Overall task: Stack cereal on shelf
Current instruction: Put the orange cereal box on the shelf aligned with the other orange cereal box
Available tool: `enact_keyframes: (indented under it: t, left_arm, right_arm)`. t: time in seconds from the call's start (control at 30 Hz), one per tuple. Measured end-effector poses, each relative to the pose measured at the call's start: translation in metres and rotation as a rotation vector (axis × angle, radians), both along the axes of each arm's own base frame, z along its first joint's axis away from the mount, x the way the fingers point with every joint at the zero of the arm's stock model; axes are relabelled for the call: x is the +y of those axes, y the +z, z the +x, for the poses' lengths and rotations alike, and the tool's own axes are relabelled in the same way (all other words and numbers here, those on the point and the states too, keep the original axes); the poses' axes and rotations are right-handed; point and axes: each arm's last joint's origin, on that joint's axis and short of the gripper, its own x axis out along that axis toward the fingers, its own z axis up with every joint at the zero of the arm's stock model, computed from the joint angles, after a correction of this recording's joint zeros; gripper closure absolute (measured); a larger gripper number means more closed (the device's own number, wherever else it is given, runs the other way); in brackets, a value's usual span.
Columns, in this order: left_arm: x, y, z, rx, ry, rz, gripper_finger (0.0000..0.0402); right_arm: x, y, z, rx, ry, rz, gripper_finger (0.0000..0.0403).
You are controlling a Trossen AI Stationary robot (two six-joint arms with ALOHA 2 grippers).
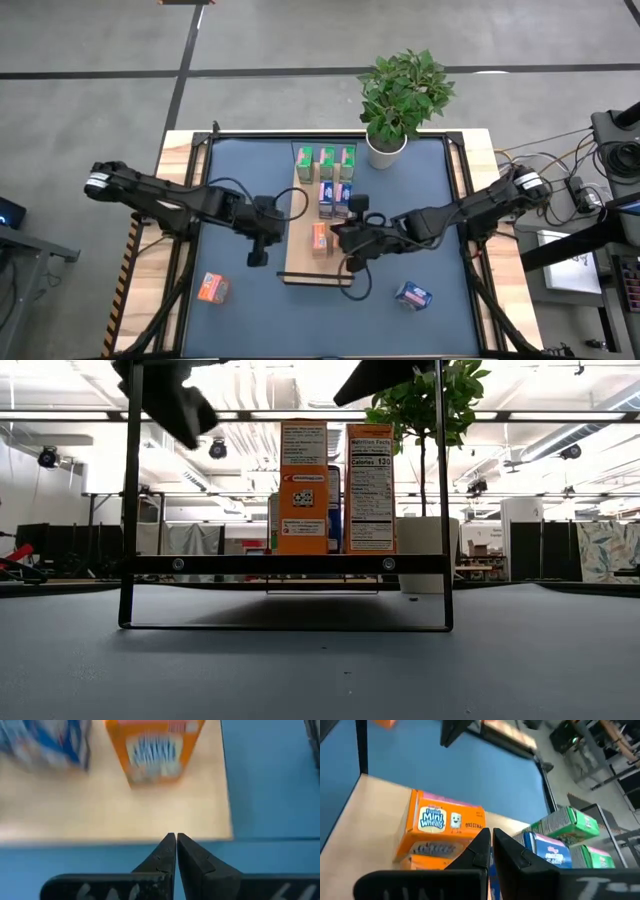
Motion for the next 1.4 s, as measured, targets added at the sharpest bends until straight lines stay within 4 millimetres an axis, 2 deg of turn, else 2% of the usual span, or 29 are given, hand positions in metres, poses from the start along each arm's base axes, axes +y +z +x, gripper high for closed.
enact_keyframes:
  t: [0.2,0.37,0.53,0.7,0.9,1.03,1.23,1.4]
  left_arm:
    - [-0.002,0.018,-0.017,0.281,0.299,-0.187,0.0399]
    - [-0.014,0.024,-0.033,0.423,0.498,-0.286,0.0372]
    - [-0.04,0.021,-0.046,0.523,0.639,-0.372,0.0318]
    - [-0.073,0.019,-0.065,0.612,0.718,-0.394,0.0242]
    - [-0.095,0.018,-0.09,0.636,0.867,-0.342,0.0155]
    - [-0.106,0.016,-0.102,0.616,0.944,-0.343,0.0122]
    - [-0.116,0.001,-0.118,0.622,1.018,-0.313,0.0109]
    - [-0.12,-0.012,-0.118,0.579,1.007,-0.327,0.0114]
  right_arm:
    - [-0.004,-0.012,-0.013,-0.168,0.05,-0.017,0.0392]
    - [-0.008,-0.012,-0.026,-0.209,0.119,-0.038,0.0392]
    - [-0.012,-0.004,-0.043,-0.247,0.118,-0.012,0.0392]
    - [-0.012,-0.001,-0.053,-0.27,0.145,-0.003,0.0392]
    - [-0.011,0.002,-0.053,-0.288,0.208,0.0,0.0392]
    - [-0.009,0.003,-0.053,-0.297,0.24,0.007,0.0392]
    - [-0.009,0.003,-0.053,-0.296,0.239,0.01,0.0392]
    - [-0.009,0.002,-0.053,-0.296,0.234,0.021,0.0392]
